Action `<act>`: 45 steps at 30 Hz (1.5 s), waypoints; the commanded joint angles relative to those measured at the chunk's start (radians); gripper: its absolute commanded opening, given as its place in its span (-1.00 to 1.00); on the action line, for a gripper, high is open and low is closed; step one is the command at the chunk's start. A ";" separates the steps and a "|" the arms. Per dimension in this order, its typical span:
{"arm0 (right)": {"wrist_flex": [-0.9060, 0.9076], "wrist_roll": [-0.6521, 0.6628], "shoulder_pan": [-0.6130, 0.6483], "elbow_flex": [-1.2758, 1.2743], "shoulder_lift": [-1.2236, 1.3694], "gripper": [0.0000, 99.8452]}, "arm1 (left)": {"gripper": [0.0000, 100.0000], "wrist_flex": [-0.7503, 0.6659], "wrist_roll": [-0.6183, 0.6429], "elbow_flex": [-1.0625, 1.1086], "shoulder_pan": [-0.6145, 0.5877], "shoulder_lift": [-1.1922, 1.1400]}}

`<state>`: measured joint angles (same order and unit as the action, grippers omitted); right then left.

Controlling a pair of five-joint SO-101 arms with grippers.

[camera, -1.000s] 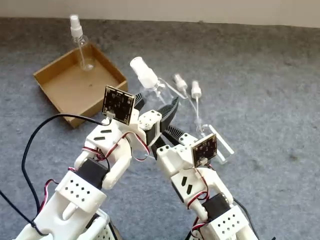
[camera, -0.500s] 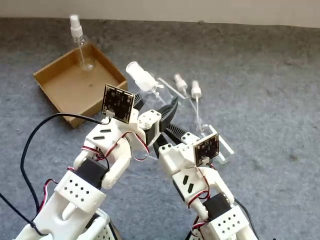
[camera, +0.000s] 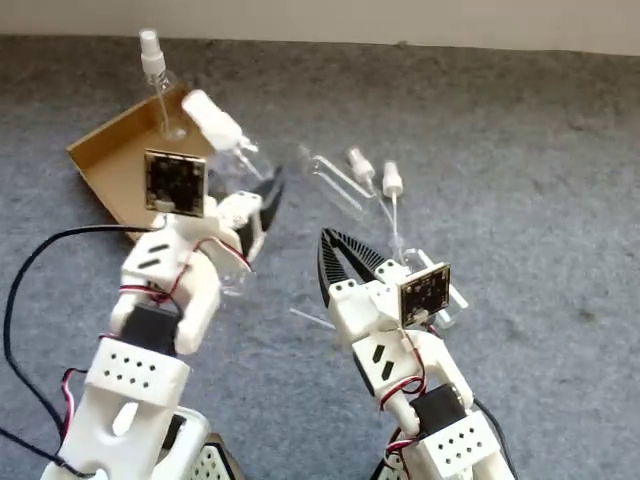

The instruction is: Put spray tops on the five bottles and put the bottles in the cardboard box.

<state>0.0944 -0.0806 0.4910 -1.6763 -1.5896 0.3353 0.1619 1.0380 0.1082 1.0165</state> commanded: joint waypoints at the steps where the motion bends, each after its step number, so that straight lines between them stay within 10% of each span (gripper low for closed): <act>1: -0.022 -0.006 -0.012 -0.122 -0.007 -0.98 | -0.99 0.005 -0.061 -0.110 -0.088 -0.012; 11: 0.016 -0.005 -0.008 -0.119 -0.013 -0.98 | -0.99 -0.015 -0.075 -0.272 -0.285 -0.314; 26: 0.016 -0.005 -0.008 -0.119 -0.007 -0.98 | -0.98 -0.585 -0.075 -0.334 -0.418 -0.854; 45: 0.018 -0.005 -0.008 -0.119 -0.007 -0.98 | -0.98 -0.698 -0.074 -0.776 -0.503 -1.417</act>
<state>0.1066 -0.0806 0.4910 -1.6763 -1.5896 -0.2816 0.0959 0.3383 -0.3644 -0.3890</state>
